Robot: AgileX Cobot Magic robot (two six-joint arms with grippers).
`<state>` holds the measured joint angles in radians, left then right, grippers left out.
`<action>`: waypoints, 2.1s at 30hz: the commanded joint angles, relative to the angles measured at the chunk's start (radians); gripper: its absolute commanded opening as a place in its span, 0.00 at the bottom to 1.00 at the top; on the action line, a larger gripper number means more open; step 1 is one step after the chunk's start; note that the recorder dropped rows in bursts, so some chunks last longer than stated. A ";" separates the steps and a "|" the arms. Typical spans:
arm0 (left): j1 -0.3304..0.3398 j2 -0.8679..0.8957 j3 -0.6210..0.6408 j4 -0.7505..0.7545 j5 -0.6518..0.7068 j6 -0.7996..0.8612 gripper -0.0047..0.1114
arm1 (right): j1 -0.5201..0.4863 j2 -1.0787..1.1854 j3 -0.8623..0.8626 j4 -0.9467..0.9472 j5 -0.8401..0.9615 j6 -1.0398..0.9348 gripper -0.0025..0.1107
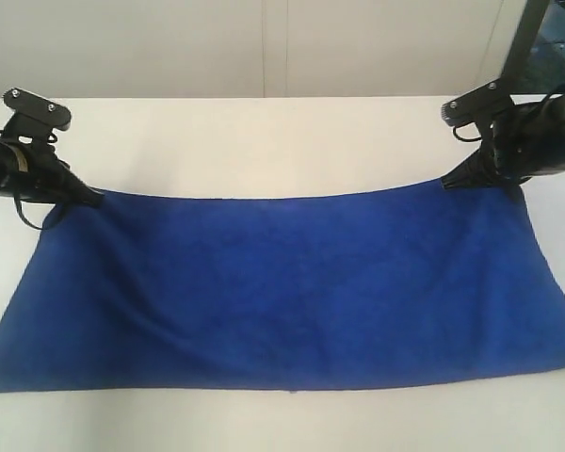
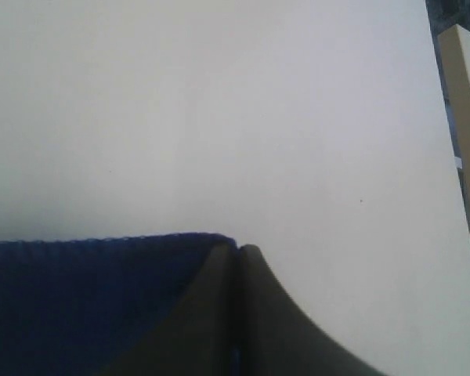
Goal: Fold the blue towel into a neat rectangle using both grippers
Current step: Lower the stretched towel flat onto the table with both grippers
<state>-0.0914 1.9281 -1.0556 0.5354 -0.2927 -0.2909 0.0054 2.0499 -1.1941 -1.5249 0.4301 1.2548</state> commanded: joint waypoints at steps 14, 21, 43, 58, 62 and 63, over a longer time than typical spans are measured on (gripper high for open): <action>0.025 0.142 -0.132 -0.030 -0.052 0.003 0.04 | -0.037 0.103 -0.120 -0.022 0.036 0.039 0.02; 0.025 0.160 -0.133 -0.030 -0.054 0.041 0.04 | -0.038 0.147 -0.143 -0.024 0.008 0.039 0.02; 0.032 0.198 -0.169 -0.065 -0.058 0.062 0.56 | -0.038 0.164 -0.171 -0.024 0.057 0.087 0.37; 0.109 0.121 -0.169 -0.078 0.136 0.034 0.60 | -0.062 0.154 -0.171 0.091 0.242 0.024 0.28; 0.109 0.055 -0.169 -0.078 0.156 0.029 0.59 | -0.062 0.111 -0.171 0.190 0.225 -0.042 0.13; 0.109 0.037 -0.169 -0.078 0.154 0.029 0.58 | -0.062 0.099 -0.171 0.217 0.220 -0.053 0.10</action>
<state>0.0144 2.0185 -1.2262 0.4602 -0.1531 -0.2526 -0.0489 2.1920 -1.3633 -1.3699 0.6558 1.2433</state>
